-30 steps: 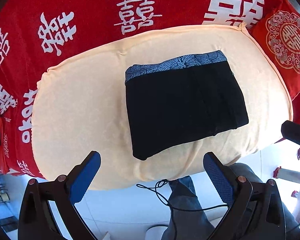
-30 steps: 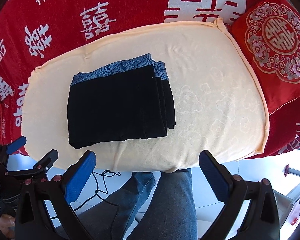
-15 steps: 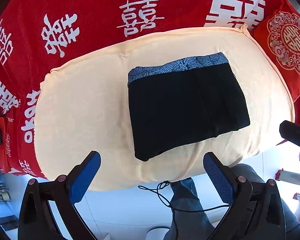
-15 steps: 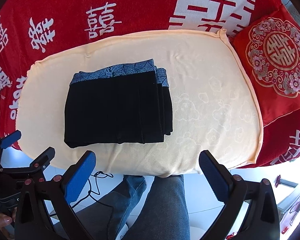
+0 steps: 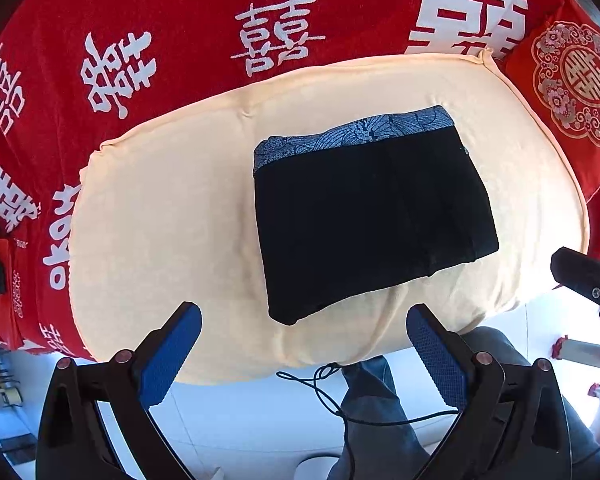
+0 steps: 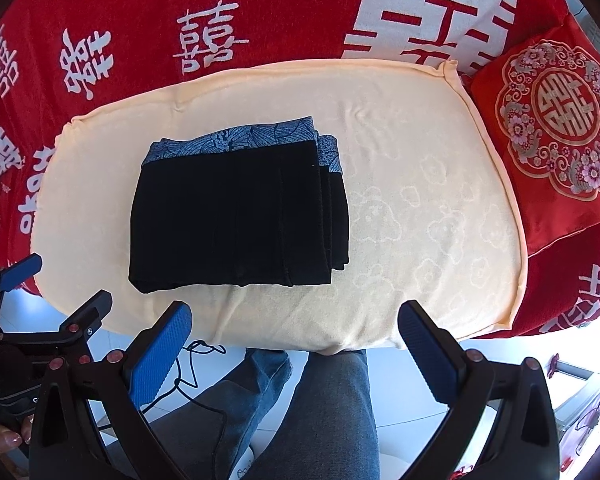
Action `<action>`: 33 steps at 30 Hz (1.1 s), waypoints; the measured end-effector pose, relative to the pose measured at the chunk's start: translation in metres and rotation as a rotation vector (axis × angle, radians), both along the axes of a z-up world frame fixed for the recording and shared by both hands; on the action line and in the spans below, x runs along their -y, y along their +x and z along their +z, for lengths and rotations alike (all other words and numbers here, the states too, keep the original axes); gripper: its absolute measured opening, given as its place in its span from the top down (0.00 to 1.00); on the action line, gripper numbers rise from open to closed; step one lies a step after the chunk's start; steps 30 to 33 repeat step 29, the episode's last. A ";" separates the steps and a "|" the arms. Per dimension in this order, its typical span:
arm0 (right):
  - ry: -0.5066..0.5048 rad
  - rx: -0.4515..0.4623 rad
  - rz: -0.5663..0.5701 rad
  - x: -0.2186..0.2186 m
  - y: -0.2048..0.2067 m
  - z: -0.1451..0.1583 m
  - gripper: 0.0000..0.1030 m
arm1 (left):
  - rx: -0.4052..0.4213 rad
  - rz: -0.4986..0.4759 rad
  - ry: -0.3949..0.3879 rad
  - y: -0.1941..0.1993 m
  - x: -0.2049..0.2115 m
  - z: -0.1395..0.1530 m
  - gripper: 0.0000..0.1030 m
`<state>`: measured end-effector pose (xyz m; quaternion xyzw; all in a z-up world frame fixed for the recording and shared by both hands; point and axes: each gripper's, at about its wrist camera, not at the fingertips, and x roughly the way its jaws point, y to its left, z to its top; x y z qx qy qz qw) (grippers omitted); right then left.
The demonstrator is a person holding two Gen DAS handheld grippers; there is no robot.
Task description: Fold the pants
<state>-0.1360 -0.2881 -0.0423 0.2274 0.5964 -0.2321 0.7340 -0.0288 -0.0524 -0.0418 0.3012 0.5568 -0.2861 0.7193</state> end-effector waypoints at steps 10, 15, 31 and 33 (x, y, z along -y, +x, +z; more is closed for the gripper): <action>0.010 -0.005 0.001 0.001 0.001 -0.001 0.00 | -0.005 0.033 -0.006 0.003 -0.004 0.000 0.00; 0.013 -0.006 0.003 0.001 0.002 -0.002 0.00 | -0.014 0.048 -0.006 0.005 -0.006 -0.001 0.00; 0.025 -0.003 -0.014 -0.001 -0.001 -0.004 0.00 | -0.025 0.069 -0.039 0.008 -0.008 0.000 0.00; 0.025 -0.003 -0.014 -0.001 -0.001 -0.004 0.00 | -0.025 0.069 -0.039 0.008 -0.008 0.000 0.00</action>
